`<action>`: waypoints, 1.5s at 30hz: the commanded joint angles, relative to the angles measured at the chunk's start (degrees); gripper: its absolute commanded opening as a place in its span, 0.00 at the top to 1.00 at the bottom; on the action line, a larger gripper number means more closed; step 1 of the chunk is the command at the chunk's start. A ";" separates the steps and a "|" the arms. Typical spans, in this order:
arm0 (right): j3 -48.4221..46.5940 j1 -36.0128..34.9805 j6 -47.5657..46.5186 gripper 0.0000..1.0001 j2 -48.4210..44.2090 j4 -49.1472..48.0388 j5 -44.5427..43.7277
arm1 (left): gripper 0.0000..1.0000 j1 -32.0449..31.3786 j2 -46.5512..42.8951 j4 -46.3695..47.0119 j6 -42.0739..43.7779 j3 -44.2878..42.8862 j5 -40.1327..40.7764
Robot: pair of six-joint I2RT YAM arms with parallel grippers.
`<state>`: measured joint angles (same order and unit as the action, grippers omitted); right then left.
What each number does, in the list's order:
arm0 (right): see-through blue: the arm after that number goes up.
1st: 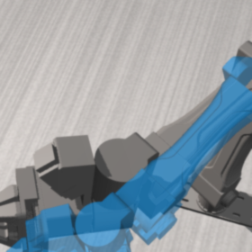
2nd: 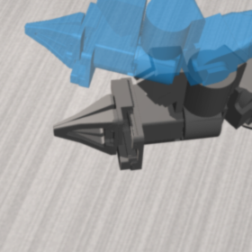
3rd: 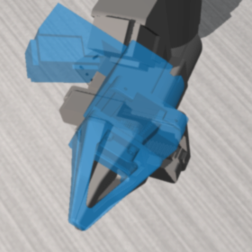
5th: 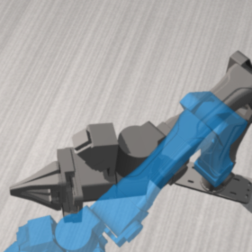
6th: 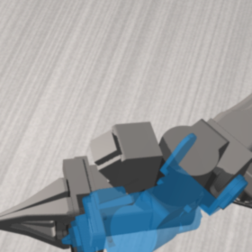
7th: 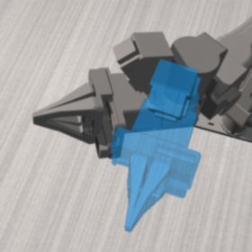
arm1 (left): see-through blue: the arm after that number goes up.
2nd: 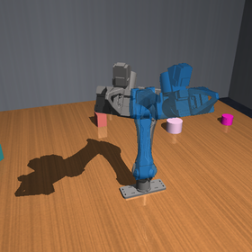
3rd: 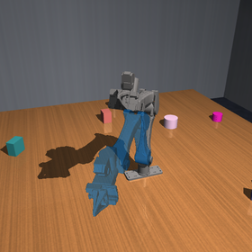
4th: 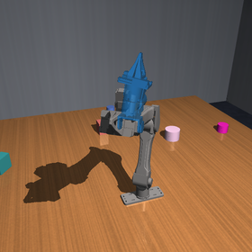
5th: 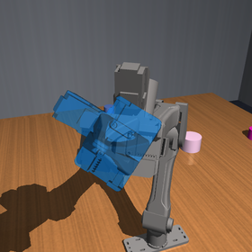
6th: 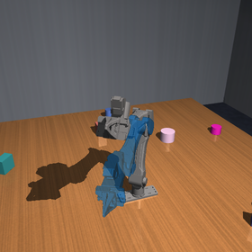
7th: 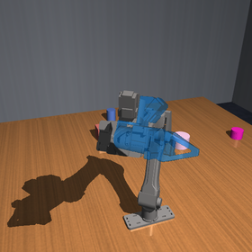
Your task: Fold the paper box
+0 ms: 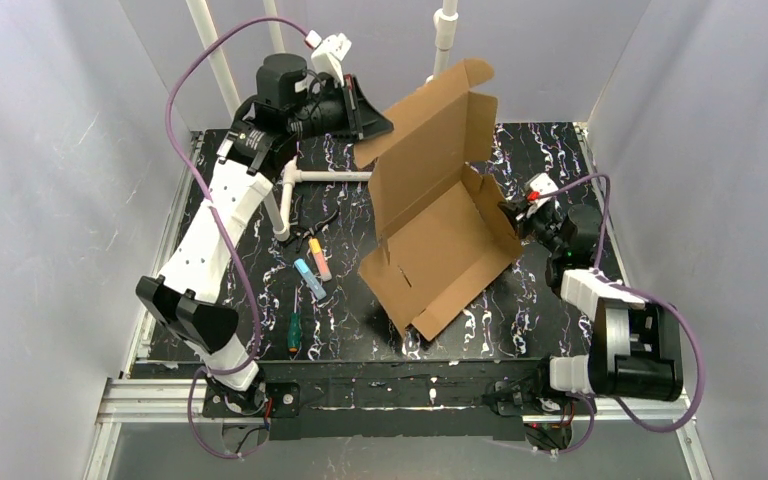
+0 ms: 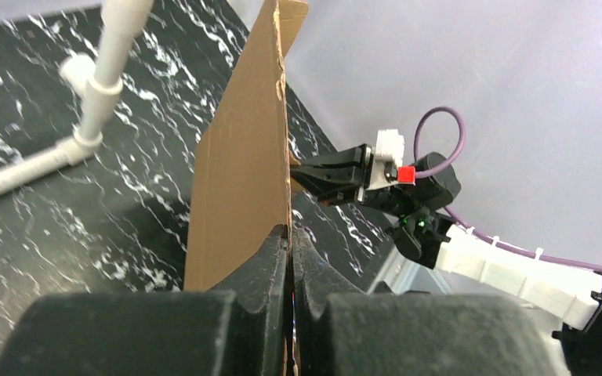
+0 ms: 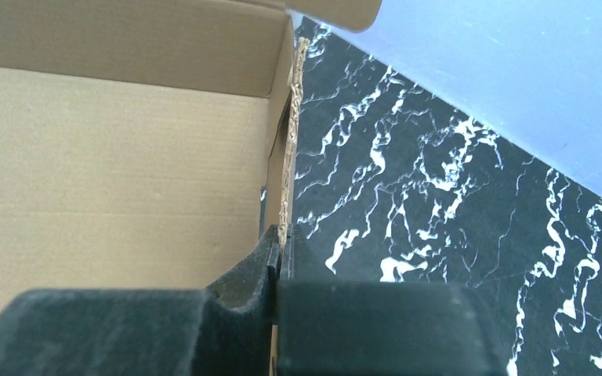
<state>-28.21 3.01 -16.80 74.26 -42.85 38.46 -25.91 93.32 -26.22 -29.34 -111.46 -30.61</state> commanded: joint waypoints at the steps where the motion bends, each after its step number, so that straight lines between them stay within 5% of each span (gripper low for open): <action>1: -1.15 -1.27 13.17 0.99 5.60 -21.55 -4.92 | 1.00 1.52 1.60 0.57 6.17 -9.41 2.86; 9: -0.24 -5.28 17.83 0.99 14.45 -39.37 -11.03 | 1.00 1.57 1.44 6.18 10.88 -7.49 -1.86; 25: 10.44 -0.48 18.28 0.95 17.20 -50.03 -6.75 | 1.00 -2.49 -5.47 10.02 12.19 8.11 -14.76; 34: 15.46 1.54 9.46 0.87 10.68 -40.95 3.22 | 1.00 -4.51 -9.52 10.86 13.61 14.35 -15.44; 45: 13.61 3.87 3.27 0.60 0.90 -22.49 12.44 | 1.00 -7.00 -14.06 11.19 14.27 22.04 -15.64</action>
<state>-13.32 5.61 -9.87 79.35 -73.65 45.28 -31.90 82.85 -15.84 -16.40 -91.33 -44.45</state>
